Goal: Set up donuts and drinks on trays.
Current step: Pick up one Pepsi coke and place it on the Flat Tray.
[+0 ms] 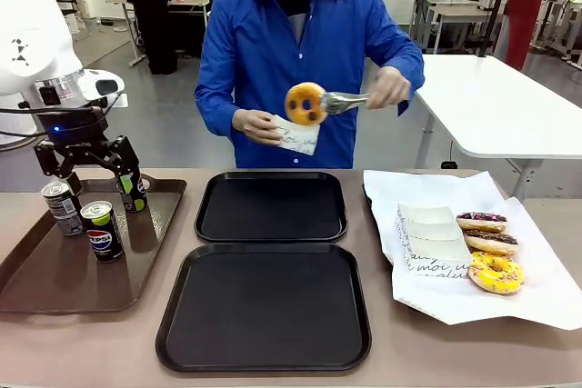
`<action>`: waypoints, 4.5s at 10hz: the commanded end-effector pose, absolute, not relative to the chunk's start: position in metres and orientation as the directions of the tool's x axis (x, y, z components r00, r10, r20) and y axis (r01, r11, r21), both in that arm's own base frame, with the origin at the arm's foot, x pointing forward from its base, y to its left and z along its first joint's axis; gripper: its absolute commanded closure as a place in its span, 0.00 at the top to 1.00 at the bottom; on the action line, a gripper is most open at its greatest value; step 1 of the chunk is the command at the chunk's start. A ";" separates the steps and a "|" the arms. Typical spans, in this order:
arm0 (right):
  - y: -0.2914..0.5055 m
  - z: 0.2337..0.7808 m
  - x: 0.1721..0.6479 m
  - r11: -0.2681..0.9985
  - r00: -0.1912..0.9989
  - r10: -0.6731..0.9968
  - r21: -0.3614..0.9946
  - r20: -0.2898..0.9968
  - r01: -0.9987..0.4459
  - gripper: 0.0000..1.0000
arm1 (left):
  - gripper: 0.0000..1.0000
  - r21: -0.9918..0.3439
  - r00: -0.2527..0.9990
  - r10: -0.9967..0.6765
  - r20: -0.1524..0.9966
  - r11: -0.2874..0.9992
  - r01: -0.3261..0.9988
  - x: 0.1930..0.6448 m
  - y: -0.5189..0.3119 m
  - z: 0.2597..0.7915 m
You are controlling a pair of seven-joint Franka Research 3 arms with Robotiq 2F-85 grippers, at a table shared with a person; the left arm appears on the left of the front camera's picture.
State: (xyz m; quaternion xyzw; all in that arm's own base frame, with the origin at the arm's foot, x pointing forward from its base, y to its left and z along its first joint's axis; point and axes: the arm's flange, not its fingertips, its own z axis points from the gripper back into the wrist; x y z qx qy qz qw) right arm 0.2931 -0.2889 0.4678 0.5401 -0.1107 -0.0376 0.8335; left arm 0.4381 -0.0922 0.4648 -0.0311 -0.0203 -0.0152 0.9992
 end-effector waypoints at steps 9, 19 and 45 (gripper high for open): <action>-0.289 0.467 0.294 0.413 0.972 -0.185 0.909 0.147 -0.059 1.00 | 1.00 0.055 0.993 0.004 0.118 0.998 -0.011 0.435 -0.086 0.447; -0.289 0.467 0.294 0.413 0.972 -0.185 0.909 0.147 -0.059 1.00 | 1.00 0.060 0.999 0.027 0.042 0.998 -0.030 0.457 -0.080 0.402; -0.289 0.467 0.294 0.413 0.972 -0.185 0.909 0.147 -0.059 1.00 | 0.00 0.027 0.998 -0.044 0.038 0.999 0.043 0.393 -0.094 0.507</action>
